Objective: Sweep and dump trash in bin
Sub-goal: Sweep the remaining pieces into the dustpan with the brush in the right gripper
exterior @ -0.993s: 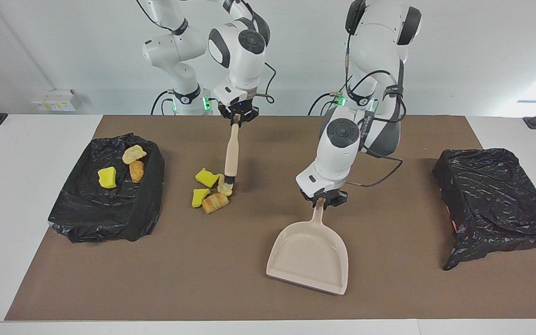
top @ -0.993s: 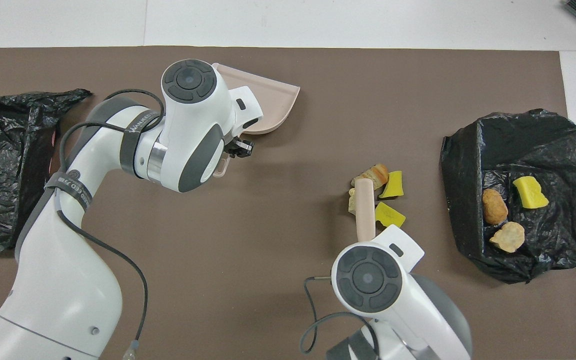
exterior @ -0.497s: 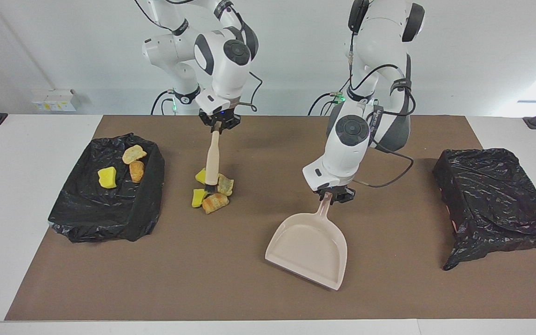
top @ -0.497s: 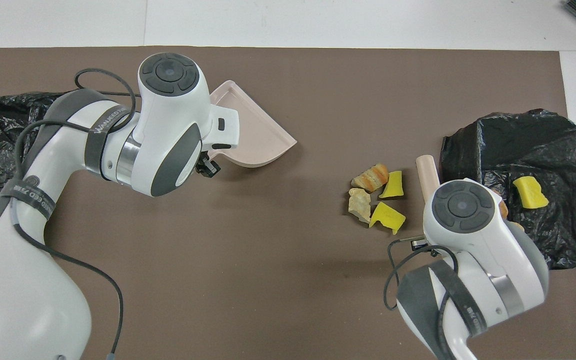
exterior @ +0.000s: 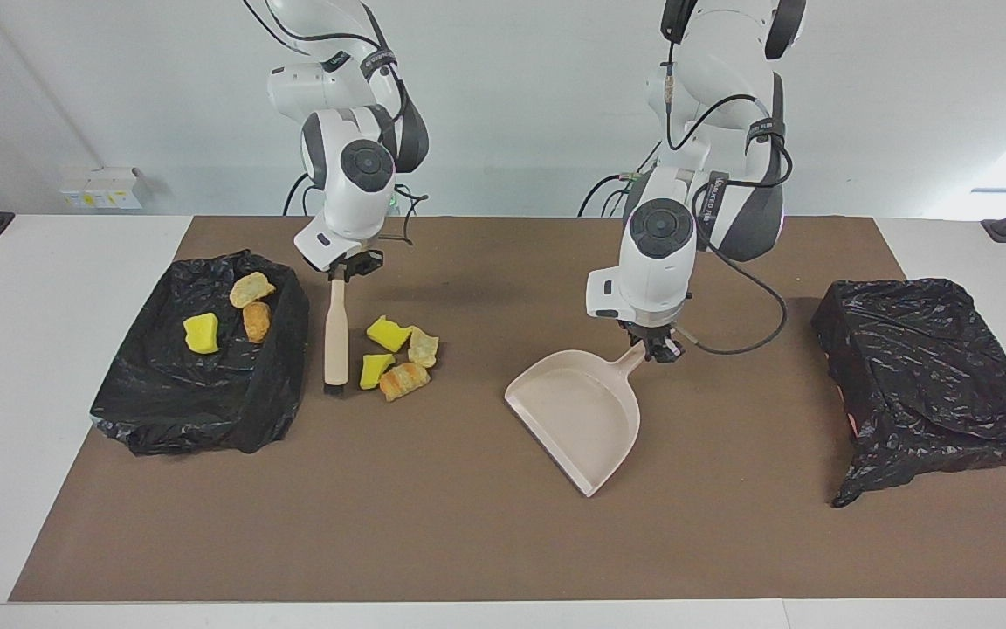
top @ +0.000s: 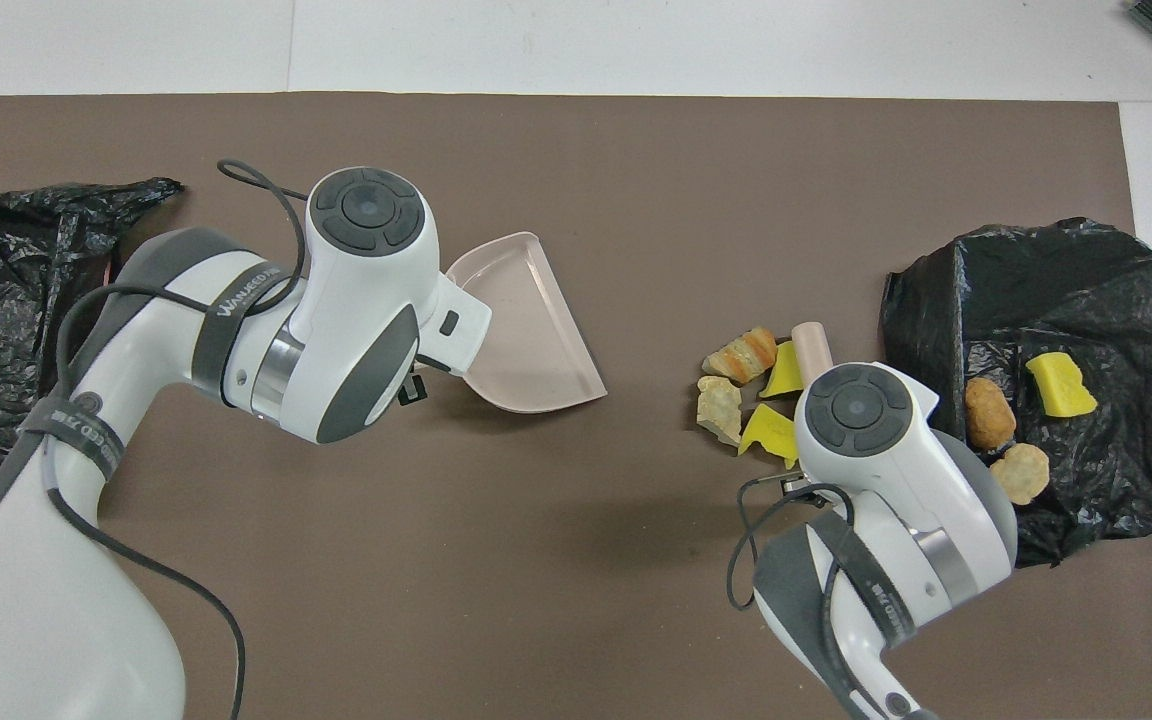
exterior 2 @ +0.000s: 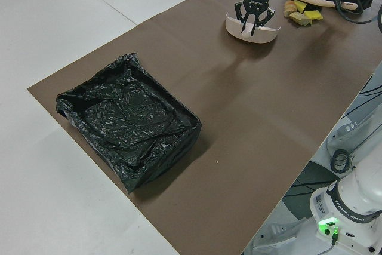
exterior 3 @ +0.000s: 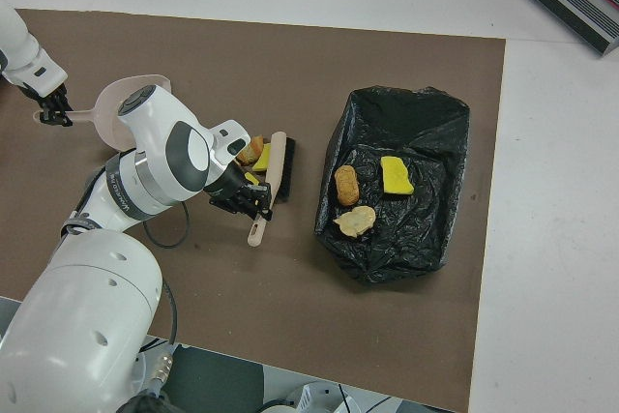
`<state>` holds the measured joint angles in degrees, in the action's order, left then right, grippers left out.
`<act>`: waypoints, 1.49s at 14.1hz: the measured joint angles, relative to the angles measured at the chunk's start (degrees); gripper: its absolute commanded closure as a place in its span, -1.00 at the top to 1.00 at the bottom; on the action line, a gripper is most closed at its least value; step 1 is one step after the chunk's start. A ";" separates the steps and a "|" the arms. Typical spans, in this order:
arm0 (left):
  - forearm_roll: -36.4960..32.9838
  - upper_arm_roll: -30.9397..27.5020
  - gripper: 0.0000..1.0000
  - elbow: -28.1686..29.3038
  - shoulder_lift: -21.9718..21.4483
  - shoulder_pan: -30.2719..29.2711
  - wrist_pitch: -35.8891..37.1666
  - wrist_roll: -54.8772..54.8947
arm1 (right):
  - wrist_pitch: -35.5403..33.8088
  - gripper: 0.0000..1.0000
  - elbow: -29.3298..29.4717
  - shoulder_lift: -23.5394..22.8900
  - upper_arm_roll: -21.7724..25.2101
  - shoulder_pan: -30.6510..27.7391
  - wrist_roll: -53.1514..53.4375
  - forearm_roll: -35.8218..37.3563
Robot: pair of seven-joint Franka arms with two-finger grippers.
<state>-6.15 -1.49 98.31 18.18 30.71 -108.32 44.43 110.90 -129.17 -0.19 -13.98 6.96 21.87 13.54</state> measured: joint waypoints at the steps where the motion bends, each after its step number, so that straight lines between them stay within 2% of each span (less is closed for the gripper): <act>1: -0.02 0.12 -1.00 2.23 -0.93 1.05 -2.50 1.45 | 0.60 -1.00 0.00 -0.53 -0.01 1.02 0.69 -1.60; 5: -0.16 0.41 -1.00 7.08 -3.80 5.69 -5.30 3.00 | 3.46 -1.00 0.03 -1.26 -0.05 5.94 1.95 -11.97; 9: -0.22 0.45 -1.00 14.81 -7.84 7.85 -10.61 2.97 | 7.45 -1.00 0.50 -2.35 -0.10 9.18 2.46 -21.91; 12: -0.22 0.32 -1.00 17.53 -9.12 7.96 -13.57 2.98 | 7.55 -1.00 4.18 -3.83 -0.14 11.81 3.23 -27.58; 16: 0.70 -0.03 -1.00 19.21 -9.40 6.85 -16.06 4.68 | 0.34 -1.00 11.02 -4.13 0.11 12.15 4.25 -28.19; 21: 5.55 -0.36 -1.00 17.74 -9.68 -0.31 -15.99 14.05 | -9.82 -1.00 14.91 2.55 0.80 10.64 4.21 -27.62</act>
<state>-0.60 -1.85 116.06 8.49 30.41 -124.31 58.48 101.09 -114.26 2.35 -13.18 17.60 26.08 -14.08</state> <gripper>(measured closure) 0.687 0.740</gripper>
